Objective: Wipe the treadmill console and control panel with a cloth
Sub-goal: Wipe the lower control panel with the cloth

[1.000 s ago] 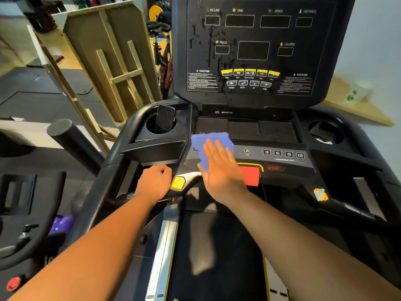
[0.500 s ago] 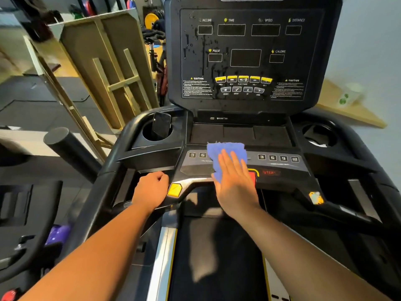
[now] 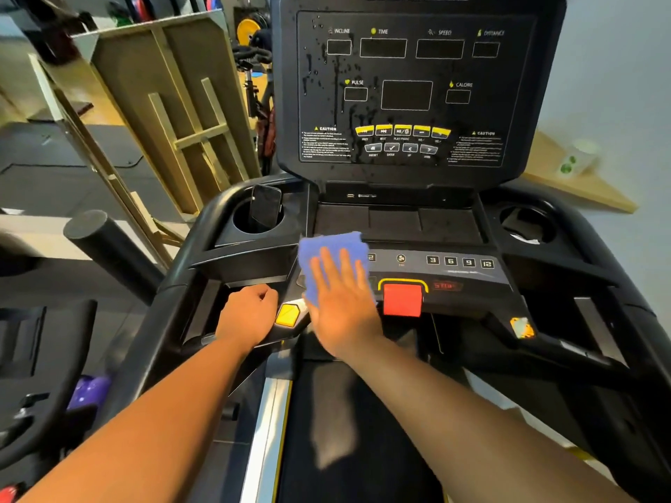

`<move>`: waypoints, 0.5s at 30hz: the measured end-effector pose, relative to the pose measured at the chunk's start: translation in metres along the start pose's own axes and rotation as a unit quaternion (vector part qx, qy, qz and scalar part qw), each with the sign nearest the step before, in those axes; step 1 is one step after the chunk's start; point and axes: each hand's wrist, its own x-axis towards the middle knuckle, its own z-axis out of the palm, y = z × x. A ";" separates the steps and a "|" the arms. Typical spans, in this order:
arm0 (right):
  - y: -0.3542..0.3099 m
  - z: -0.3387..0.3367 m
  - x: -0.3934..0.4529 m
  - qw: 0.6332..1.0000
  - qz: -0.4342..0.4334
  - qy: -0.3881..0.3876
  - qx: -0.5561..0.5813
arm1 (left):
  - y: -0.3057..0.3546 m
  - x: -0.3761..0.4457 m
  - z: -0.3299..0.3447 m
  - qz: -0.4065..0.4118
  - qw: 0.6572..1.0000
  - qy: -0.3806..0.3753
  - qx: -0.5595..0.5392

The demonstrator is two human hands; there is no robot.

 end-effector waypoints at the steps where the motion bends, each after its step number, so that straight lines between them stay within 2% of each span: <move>1: 0.004 0.000 0.001 0.999 -0.036 -0.019 0.009 | 0.000 0.000 0.000 -0.002 1.000 0.001 0.000; 3: 0.022 -0.002 -0.007 0.996 -0.087 -0.007 0.011 | 0.001 0.000 -0.002 -0.004 1.000 -0.002 0.001; 5: 0.047 0.001 -0.023 0.995 -0.097 0.011 -0.012 | 0.002 -0.001 -0.003 0.003 1.000 -0.008 0.000; 7: 0.069 -0.002 -0.038 0.998 -0.051 0.028 -0.037 | 0.002 -0.001 -0.003 0.011 1.000 -0.013 -0.004; 9: 0.073 -0.006 -0.045 0.997 0.036 0.039 -0.050 | 0.002 -0.001 -0.003 0.014 1.000 -0.014 -0.003; 12: 0.035 -0.006 -0.032 0.985 0.166 0.041 0.003 | 0.003 -0.001 -0.003 0.013 1.000 -0.009 -0.007; 13: 0.015 -0.005 -0.023 0.982 0.183 0.038 0.027 | 0.004 -0.002 -0.003 0.010 1.000 -0.007 -0.006; 15: -0.020 0.000 -0.005 0.990 0.141 0.008 0.025 | 0.006 -0.004 -0.003 0.002 1.000 -0.004 0.001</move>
